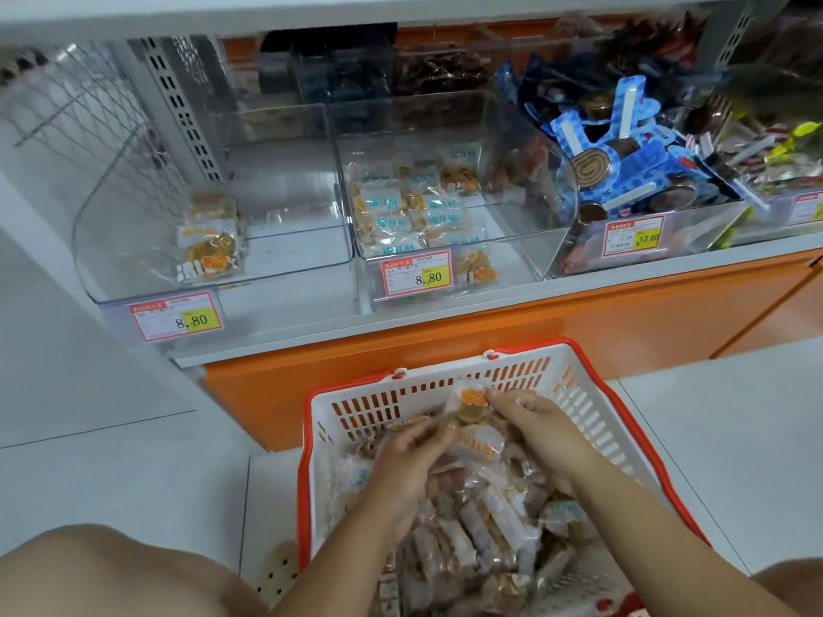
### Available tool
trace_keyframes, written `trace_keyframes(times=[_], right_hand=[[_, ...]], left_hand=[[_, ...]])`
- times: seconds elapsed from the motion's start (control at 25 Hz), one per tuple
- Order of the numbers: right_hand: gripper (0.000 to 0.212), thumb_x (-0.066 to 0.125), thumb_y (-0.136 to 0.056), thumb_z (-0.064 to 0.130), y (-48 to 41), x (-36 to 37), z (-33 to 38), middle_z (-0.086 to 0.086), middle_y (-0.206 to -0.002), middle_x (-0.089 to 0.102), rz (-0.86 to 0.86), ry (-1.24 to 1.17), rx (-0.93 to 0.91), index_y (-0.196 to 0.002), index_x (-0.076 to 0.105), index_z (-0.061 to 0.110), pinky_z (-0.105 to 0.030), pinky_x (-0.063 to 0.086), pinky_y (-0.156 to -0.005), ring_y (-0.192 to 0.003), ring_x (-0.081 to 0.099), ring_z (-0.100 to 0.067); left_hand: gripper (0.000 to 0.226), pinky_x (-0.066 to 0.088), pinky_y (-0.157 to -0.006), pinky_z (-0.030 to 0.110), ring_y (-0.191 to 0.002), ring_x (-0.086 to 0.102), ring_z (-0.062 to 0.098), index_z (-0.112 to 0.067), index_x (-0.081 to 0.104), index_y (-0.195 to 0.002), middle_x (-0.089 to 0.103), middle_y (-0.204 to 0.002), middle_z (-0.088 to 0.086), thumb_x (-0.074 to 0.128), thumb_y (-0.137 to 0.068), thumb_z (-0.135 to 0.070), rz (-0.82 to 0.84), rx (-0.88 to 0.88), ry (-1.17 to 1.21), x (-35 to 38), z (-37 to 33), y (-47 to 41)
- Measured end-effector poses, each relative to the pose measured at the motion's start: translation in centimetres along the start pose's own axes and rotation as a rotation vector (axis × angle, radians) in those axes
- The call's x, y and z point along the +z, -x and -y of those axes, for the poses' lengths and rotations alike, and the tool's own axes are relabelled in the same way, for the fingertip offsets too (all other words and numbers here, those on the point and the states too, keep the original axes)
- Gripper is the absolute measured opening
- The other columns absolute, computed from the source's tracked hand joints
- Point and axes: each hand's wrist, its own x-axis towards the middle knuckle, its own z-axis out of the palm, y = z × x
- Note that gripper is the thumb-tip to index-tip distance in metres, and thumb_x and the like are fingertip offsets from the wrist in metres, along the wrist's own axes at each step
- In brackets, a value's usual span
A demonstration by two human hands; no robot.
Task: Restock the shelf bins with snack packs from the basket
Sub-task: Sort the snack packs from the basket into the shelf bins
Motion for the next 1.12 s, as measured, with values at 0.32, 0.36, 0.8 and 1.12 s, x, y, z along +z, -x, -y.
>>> trace_keyframes(times=[0.32,0.36,0.8,1.12], right_hand=[[0.036,0.066,-0.087,0.014,1.1,2.2,0.3,-0.006,-0.098,0.071,0.171,-0.003,0.005,-0.120,0.064,0.028,-0.032,0.053,-0.075,-0.087,0.064,-0.020],[0.032,0.069,-0.084,0.025,1.2,2.4,0.3,-0.006,-0.101,0.073,0.173,0.021,-0.024,-0.116,0.068,0.028,-0.036,0.053,-0.080,-0.091,0.066,-0.023],[0.028,0.077,-0.070,0.022,2.3,5.1,0.5,-0.019,-0.091,0.068,0.139,-0.047,-0.046,-0.092,0.067,0.008,-0.040,0.057,-0.072,-0.079,0.063,-0.031],[0.003,0.071,-0.081,0.020,5.7,12.2,11.6,0.001,-0.066,0.067,0.224,0.254,-0.449,-0.080,0.069,0.017,-0.017,0.044,-0.064,-0.064,0.061,-0.008]], left_hand=[[0.033,0.059,-0.084,0.042,-0.091,0.073,0.027,-0.017,0.063,-0.116,0.074,-0.105,0.007,0.071,-0.084,-0.015,-0.113,0.068,-0.037,-2.2,-0.9,0.3],[0.038,0.058,-0.085,0.044,-0.092,0.073,0.026,-0.020,0.065,-0.116,0.072,-0.108,0.008,0.074,-0.080,-0.020,-0.115,0.073,-0.058,-2.5,-1.1,0.3],[0.036,0.053,-0.093,0.046,-0.097,0.072,0.019,-0.020,0.065,-0.121,0.076,-0.102,0.000,0.071,-0.085,-0.016,-0.192,0.108,-0.094,-4.7,-2.3,2.1],[0.033,0.053,-0.080,0.014,-0.097,0.066,-0.004,-0.030,0.065,-0.123,0.072,-0.109,-0.013,0.067,-0.090,-0.024,-0.264,0.497,-0.430,-6.6,-12.6,8.3]])
